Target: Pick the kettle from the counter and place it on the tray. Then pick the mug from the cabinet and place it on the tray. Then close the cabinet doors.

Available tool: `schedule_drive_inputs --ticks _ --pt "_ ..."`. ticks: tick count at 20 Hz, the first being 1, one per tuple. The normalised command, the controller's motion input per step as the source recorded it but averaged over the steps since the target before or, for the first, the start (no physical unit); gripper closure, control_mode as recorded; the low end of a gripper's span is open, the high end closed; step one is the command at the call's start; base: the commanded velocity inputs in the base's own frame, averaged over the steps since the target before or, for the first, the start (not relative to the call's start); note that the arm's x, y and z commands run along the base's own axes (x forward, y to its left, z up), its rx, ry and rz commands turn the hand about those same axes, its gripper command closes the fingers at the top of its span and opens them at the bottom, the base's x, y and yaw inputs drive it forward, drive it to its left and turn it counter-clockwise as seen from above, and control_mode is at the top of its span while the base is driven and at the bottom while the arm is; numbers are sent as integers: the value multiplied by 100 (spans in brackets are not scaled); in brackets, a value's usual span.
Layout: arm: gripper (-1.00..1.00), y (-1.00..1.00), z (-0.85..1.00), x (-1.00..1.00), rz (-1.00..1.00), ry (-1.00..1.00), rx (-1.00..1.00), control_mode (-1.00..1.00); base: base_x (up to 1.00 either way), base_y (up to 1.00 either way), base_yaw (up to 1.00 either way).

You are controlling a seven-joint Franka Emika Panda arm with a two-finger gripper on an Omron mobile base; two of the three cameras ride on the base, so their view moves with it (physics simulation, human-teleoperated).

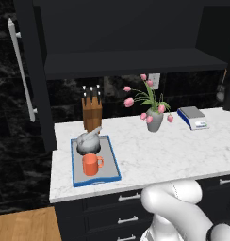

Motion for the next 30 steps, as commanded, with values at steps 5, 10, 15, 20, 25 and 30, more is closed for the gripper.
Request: schedule_drive_inputs --ticks 5,10,15,20,25,30 --pt "100 79 0 59 -7 17 0 -100 0 0 0" --pt "100 56 5 63 -10 3 1 -100 0 0 0" --pt "100 8 10 66 -8 0 6 -100 0 0 0" --pt "100 -6 33 65 -9 3 9 -100 0 0 0" --pt "100 -11 27 66 -6 5 7 -100 0 0 0" --pt "100 -25 7 68 -4 1 3 -100 0 0 0"
